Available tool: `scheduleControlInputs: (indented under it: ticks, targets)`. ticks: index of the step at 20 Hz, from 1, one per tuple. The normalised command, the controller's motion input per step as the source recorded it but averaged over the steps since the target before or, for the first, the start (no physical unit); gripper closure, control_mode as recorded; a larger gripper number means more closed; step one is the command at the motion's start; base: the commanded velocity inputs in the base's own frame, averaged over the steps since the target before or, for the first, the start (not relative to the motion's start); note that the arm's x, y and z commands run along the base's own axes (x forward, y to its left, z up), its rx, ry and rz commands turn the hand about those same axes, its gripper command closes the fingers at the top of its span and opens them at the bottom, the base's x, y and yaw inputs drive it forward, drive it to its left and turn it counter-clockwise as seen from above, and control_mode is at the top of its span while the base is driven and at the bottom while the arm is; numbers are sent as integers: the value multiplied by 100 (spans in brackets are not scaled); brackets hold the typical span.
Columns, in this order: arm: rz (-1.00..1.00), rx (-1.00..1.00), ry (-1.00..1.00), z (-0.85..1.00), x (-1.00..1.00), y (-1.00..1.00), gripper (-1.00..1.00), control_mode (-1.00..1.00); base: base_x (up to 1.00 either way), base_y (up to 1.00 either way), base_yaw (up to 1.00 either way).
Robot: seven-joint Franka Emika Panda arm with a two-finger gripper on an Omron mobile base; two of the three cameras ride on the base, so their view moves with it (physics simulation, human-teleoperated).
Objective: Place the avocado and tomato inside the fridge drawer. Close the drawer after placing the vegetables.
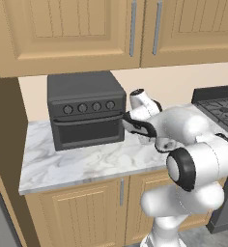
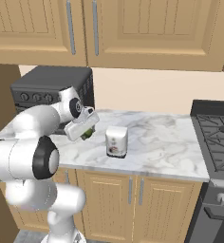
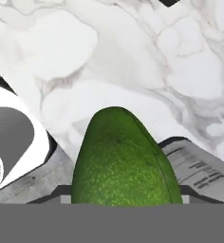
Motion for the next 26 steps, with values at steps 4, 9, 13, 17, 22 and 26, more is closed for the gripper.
scheduleControlInputs:
  ticks: [4, 9, 13, 17, 22, 26]
  targets:
    - [2, 1, -11, 13, -78, 39, 100, -100, 0, 0, 0]
    - [2, 1, -8, 26, -95, 39, 100, -100, 0, 0, 0]
    - [0, 9, -1, 38, -100, 8, 100, -100, 0, 0, 0]
    - [0, 13, 0, 30, -100, 0, 100, -100, 0, 0, 0]
    - [-3, 7, 0, 8, -82, 0, 100, -100, 0, 0, 0]
    - [0, -1, 0, 0, -2, 2, 100, -100, 0, 0, 0]
